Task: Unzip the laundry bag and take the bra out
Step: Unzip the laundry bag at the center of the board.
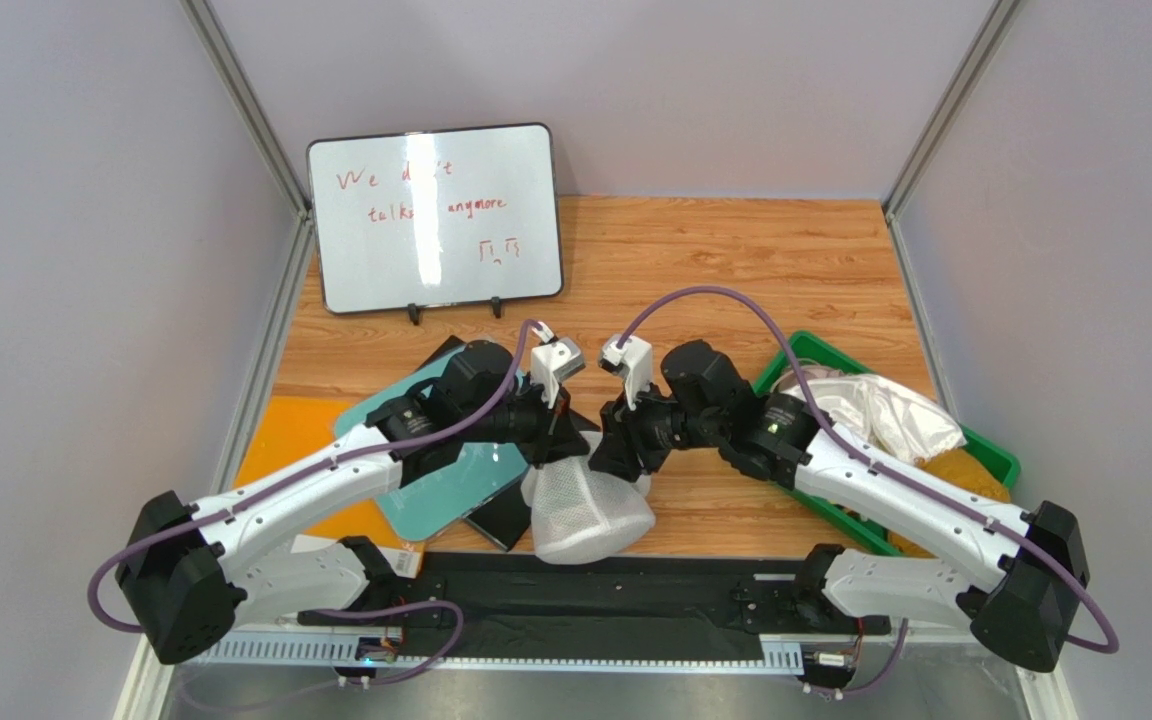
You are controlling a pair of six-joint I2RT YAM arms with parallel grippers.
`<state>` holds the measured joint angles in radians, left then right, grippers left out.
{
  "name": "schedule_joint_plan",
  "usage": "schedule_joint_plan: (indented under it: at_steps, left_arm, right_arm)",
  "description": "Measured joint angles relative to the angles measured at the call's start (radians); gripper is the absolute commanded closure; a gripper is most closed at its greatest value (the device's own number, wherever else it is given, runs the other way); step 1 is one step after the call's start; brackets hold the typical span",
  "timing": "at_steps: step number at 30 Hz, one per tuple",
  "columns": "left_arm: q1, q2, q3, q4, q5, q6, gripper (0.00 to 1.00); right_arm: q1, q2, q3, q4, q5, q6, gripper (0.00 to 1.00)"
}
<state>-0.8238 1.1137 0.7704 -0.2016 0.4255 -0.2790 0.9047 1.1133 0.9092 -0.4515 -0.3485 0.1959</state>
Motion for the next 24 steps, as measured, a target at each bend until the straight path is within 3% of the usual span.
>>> schedule_joint_plan:
  at_steps: [24]
  left_arm:
    - [0.001,-0.024,0.003,-0.019,-0.019,0.0,1.0]
  right_arm:
    - [0.003,0.014,-0.013,-0.019,0.108,0.01,0.48]
